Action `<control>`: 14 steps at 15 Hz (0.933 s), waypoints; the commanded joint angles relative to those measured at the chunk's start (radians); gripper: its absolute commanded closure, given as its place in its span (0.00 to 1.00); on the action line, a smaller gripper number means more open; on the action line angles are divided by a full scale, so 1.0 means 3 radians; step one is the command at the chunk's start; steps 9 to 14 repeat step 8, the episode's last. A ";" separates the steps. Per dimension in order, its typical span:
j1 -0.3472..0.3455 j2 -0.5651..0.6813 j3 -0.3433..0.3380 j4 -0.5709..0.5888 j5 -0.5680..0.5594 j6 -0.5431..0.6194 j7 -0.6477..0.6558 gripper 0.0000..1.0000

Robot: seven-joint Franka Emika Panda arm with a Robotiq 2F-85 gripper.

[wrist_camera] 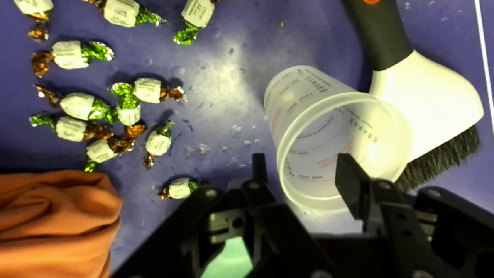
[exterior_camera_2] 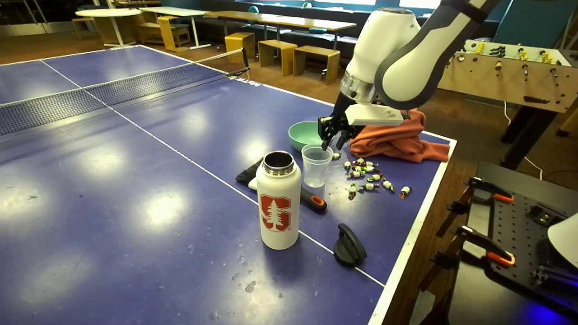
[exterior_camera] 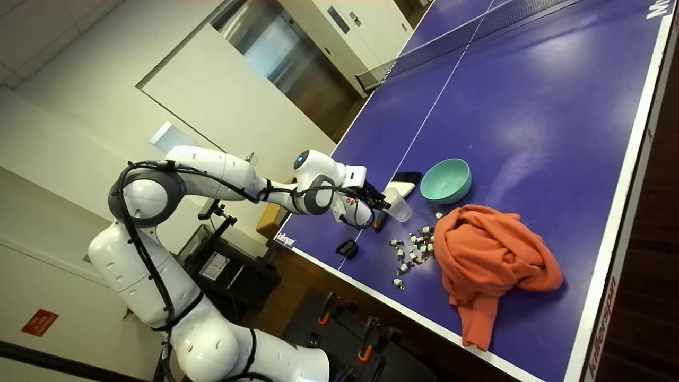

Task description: Pour the sweets out of the cup and onto the table

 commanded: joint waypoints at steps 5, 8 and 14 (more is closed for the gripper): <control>0.0146 -0.1028 -0.0093 -0.0301 -0.0026 -0.0743 -0.0223 0.00; 0.0053 -0.1307 -0.0004 -0.0288 -0.0279 -0.1175 -0.0190 0.00; 0.0053 -0.1307 -0.0004 -0.0288 -0.0279 -0.1175 -0.0190 0.00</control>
